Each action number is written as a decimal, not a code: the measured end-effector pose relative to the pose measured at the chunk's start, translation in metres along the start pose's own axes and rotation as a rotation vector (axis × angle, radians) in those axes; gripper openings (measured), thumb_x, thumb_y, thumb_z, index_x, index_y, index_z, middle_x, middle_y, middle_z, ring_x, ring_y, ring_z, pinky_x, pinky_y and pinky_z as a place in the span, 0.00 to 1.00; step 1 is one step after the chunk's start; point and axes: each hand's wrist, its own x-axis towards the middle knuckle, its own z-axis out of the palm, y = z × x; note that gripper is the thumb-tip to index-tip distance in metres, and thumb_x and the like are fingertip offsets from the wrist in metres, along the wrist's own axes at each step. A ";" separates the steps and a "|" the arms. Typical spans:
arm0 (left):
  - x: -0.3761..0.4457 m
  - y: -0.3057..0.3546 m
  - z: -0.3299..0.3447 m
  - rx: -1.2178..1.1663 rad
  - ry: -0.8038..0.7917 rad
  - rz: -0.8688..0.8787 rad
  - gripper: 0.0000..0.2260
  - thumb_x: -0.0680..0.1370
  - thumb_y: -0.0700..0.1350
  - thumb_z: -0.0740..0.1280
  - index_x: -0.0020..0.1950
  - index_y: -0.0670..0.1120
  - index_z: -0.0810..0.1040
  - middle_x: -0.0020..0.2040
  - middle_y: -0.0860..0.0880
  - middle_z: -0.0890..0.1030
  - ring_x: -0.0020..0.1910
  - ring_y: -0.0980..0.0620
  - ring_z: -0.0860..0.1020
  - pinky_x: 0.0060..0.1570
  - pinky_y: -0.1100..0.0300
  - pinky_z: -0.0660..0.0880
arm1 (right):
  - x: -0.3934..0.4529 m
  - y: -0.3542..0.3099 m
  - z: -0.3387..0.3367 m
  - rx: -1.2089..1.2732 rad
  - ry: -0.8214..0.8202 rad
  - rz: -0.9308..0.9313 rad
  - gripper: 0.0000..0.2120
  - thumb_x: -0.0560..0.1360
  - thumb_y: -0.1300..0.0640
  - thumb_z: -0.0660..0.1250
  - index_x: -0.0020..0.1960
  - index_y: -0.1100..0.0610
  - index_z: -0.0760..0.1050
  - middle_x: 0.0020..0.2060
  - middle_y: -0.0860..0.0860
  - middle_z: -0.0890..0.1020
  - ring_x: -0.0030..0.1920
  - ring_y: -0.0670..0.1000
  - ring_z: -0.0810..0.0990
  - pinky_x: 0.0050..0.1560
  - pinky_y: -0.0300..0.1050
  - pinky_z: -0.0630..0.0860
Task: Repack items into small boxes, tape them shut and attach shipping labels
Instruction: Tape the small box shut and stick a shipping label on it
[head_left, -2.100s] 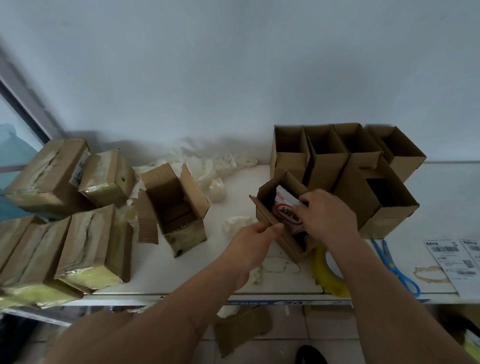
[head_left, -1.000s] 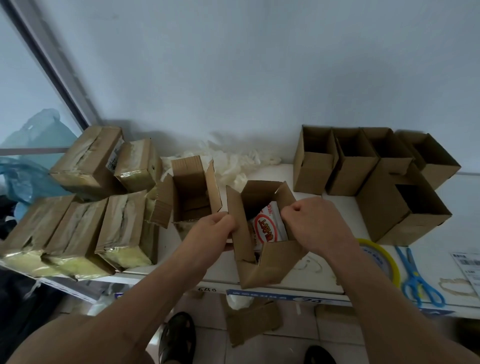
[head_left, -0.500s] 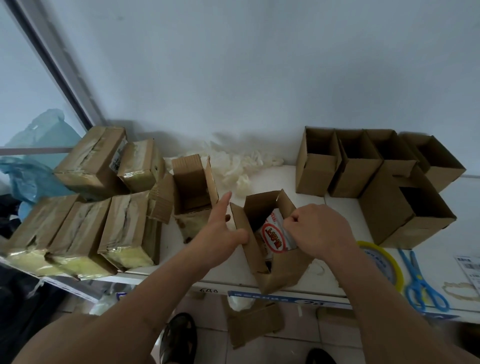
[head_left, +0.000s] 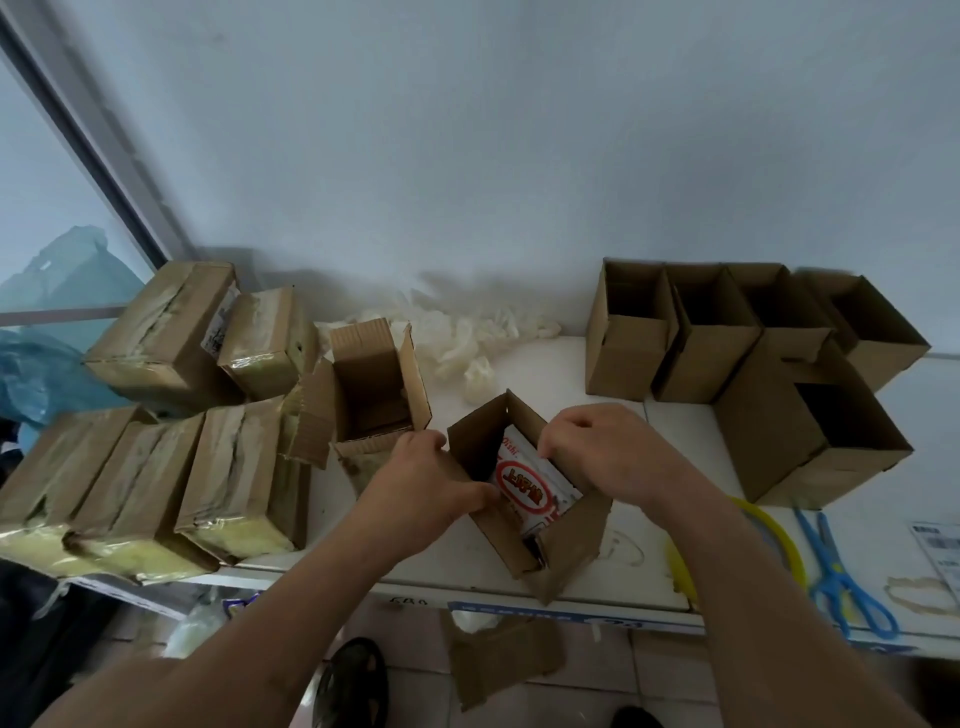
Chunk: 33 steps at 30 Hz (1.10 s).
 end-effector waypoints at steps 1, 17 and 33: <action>0.001 0.001 -0.001 0.002 0.010 -0.002 0.40 0.68 0.58 0.76 0.74 0.47 0.64 0.68 0.49 0.67 0.60 0.51 0.73 0.61 0.52 0.75 | 0.005 0.000 -0.005 0.094 -0.006 0.010 0.11 0.77 0.52 0.63 0.41 0.53 0.81 0.43 0.45 0.83 0.47 0.45 0.80 0.49 0.44 0.76; 0.015 0.000 -0.010 0.023 0.142 0.245 0.07 0.79 0.45 0.68 0.44 0.55 0.73 0.57 0.58 0.71 0.45 0.64 0.73 0.38 0.73 0.67 | 0.153 0.029 0.030 -0.090 -0.230 -0.105 0.22 0.81 0.55 0.63 0.72 0.37 0.67 0.79 0.47 0.54 0.75 0.54 0.61 0.72 0.50 0.62; 0.024 0.014 -0.011 0.428 -0.040 0.310 0.27 0.79 0.50 0.63 0.77 0.55 0.60 0.73 0.55 0.63 0.69 0.54 0.66 0.67 0.58 0.68 | 0.155 0.036 0.024 -0.309 0.006 -0.142 0.19 0.76 0.51 0.69 0.65 0.56 0.74 0.58 0.51 0.76 0.56 0.51 0.75 0.55 0.44 0.73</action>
